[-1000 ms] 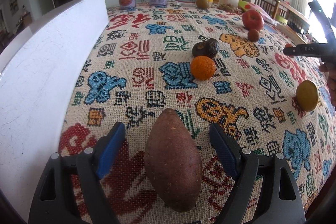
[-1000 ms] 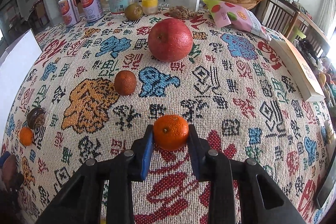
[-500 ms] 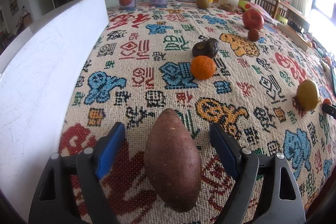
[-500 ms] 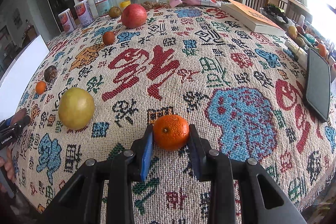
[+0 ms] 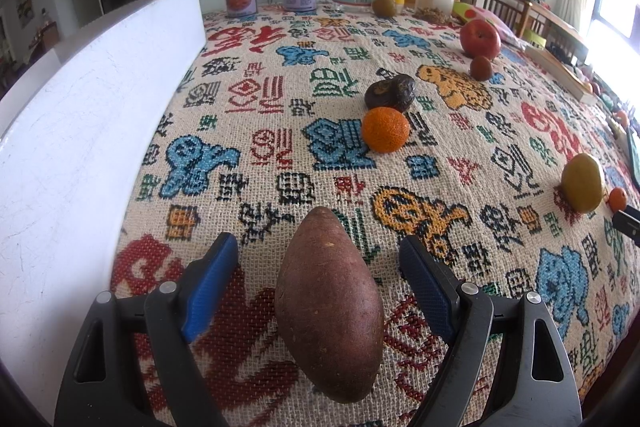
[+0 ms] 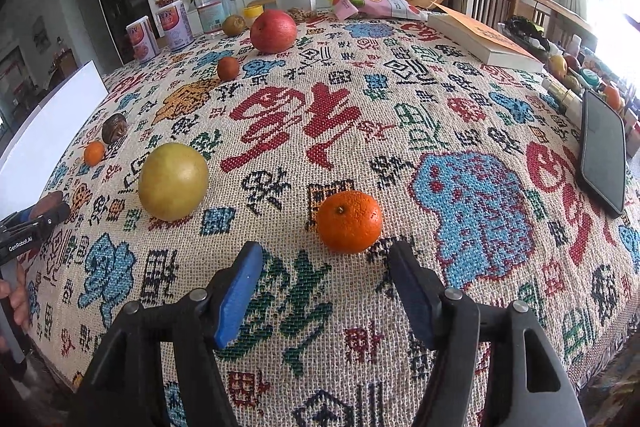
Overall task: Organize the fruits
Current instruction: 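Carry the sweet potato and mandarin toward the white box with both tools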
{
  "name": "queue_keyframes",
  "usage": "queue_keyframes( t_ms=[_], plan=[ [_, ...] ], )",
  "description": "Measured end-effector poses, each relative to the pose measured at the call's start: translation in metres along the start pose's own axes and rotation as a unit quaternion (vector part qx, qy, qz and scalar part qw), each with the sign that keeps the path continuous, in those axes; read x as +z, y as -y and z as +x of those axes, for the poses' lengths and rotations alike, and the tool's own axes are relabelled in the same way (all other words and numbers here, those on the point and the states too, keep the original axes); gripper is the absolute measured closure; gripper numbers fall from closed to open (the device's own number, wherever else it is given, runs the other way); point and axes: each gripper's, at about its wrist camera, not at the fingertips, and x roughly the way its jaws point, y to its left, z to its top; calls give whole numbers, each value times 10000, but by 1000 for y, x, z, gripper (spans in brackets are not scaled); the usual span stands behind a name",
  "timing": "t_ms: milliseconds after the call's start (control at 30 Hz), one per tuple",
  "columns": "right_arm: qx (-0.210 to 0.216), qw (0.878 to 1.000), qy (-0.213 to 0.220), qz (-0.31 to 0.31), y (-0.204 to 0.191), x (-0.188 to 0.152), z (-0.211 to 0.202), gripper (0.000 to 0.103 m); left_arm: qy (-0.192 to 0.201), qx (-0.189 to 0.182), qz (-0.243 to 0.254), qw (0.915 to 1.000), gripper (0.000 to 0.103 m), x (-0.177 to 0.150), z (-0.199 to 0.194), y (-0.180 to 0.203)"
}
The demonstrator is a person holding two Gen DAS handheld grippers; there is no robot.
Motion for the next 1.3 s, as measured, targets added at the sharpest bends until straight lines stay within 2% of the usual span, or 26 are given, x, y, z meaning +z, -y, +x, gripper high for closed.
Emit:
queue_keyframes(
  t_ms=[100, 267, 467, 833, 967, 1067, 1200, 1267, 1300],
  plan=[
    [-64, 10000, 17, 49, 3, 1, 0, 33, -195, -255, -146, 9994, 18, 3, -8, -6],
    [-41, 9996, 85, 258, 16, 3, -6, 31, -235, -568, -494, 9969, 18, 5, -27, -15],
    [34, 9986, 160, 510, 28, 3, -11, 30, -301, -568, -521, 9966, 18, -4, -32, -17],
    [23, 9982, 306, 524, 30, 2, -19, 30, -339, -742, -737, 9939, 18, -9, -45, -31],
    [-58, 9964, 599, 600, 35, 3, -34, 30, -183, -988, -516, 9936, 18, -13, -61, -32],
    [-109, 9955, 654, 671, 40, 3, -37, 30, -154, -879, -225, 9958, 18, -14, -59, -24],
    [-20, 9954, 516, 813, 46, 4, -31, 30, -390, -751, -287, 9960, 19, -6, -34, -15],
    [43, 9944, 442, 961, 51, 3, -29, 30, -609, -465, -175, 9969, 24, -4, -20, -6],
    [93, 9937, 406, 1040, 54, 3, -28, 30, -692, -329, -101, 9970, 44, -4, -15, -2]
  ],
)
